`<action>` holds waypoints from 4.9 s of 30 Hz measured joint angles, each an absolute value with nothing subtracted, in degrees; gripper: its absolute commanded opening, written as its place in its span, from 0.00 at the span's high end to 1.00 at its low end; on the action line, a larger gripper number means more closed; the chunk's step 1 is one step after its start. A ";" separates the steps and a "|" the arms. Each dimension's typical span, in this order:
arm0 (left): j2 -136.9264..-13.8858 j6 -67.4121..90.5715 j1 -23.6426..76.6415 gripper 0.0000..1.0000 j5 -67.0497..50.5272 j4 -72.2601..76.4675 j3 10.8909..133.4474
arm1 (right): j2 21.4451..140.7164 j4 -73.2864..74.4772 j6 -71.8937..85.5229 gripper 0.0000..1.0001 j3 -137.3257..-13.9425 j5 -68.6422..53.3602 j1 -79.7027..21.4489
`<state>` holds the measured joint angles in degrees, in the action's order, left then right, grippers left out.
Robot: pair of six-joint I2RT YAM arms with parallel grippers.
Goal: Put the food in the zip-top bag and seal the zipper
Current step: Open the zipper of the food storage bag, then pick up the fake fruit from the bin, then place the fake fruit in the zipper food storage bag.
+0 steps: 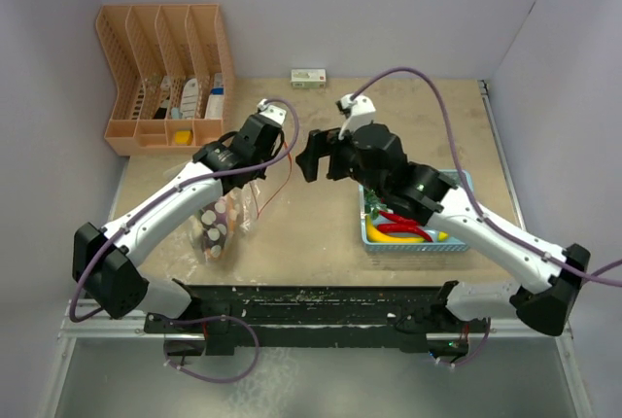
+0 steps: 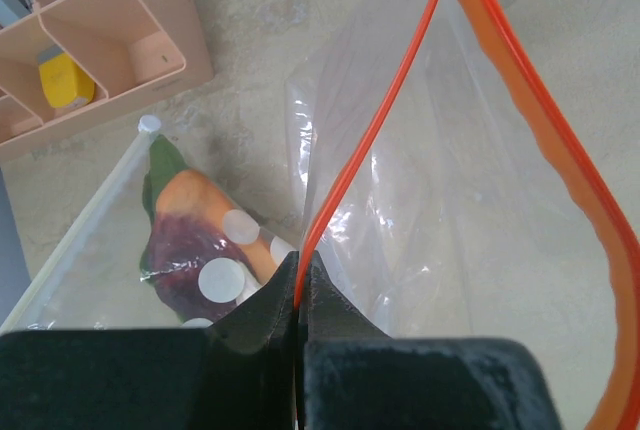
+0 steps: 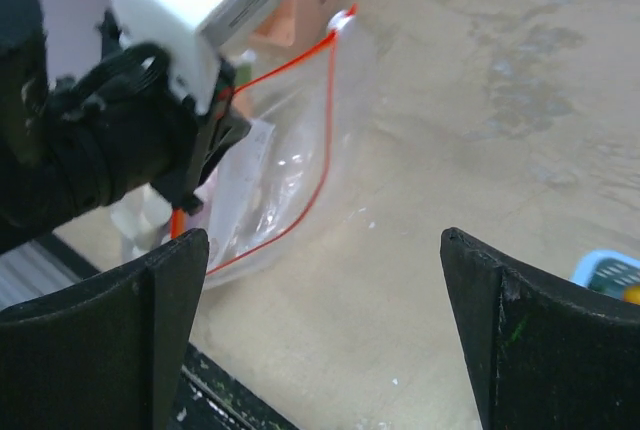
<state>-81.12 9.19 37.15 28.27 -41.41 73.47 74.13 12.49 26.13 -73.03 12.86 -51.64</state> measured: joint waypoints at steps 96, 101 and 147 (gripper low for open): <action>-77.23 6.94 37.15 1.00 18.11 -35.42 68.20 | 64.16 -13.76 51.35 1.00 -46.13 -1.41 -36.12; -77.23 7.09 37.15 1.00 16.88 -34.70 68.18 | 69.54 -26.41 53.87 1.00 -48.60 -4.89 -37.30; -75.55 9.89 36.53 1.00 13.21 -34.76 68.82 | 98.91 2.96 64.05 0.47 -78.46 20.16 -49.58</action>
<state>-75.55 9.89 36.53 13.21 -34.76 68.82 98.91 2.96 64.05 -78.46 20.16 -49.58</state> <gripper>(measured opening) 0.004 0.344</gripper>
